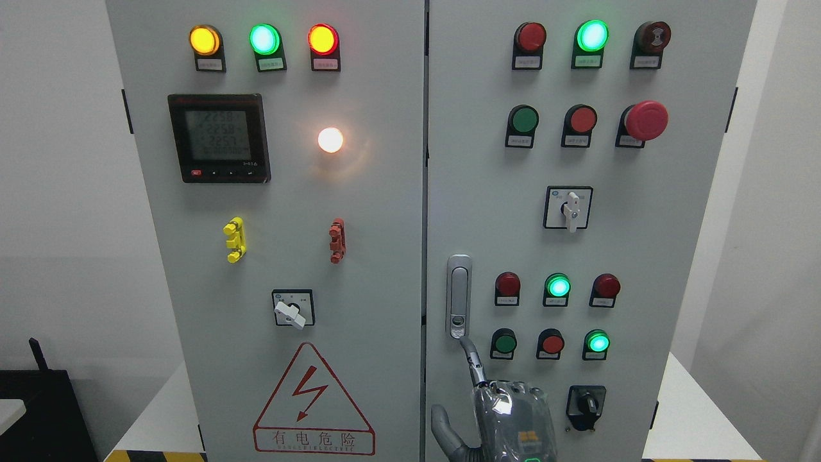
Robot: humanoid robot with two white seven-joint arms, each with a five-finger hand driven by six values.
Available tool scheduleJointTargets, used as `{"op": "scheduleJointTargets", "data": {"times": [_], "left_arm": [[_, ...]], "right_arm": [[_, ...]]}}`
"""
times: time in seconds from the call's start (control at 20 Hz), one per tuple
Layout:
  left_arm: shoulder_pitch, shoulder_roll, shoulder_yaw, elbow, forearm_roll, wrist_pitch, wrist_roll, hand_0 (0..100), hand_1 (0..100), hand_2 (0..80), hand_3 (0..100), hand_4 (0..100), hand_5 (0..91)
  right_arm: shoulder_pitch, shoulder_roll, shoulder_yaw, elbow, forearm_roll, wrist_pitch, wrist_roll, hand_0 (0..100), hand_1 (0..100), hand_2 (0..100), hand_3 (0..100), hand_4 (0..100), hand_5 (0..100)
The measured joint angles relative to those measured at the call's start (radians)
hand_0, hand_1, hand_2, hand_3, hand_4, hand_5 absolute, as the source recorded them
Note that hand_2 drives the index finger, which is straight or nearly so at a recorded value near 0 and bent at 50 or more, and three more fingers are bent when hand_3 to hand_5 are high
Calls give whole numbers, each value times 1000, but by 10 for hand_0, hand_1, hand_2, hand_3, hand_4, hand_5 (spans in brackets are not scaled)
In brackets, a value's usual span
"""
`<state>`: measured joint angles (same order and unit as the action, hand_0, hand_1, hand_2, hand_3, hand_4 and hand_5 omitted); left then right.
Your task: Release door handle
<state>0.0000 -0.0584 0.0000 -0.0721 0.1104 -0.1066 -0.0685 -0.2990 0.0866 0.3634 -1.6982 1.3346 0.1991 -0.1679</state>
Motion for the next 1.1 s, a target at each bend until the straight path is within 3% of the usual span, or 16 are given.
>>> {"op": "scheduleJointTargets", "data": {"times": [1.1], "left_arm": [[0,0,0,0,0,0,0,120,389,0,0,0,0]], "right_arm": [[-15,2,1,20,-7,0,-2,399,345,0,1000,1000,1000]]}}
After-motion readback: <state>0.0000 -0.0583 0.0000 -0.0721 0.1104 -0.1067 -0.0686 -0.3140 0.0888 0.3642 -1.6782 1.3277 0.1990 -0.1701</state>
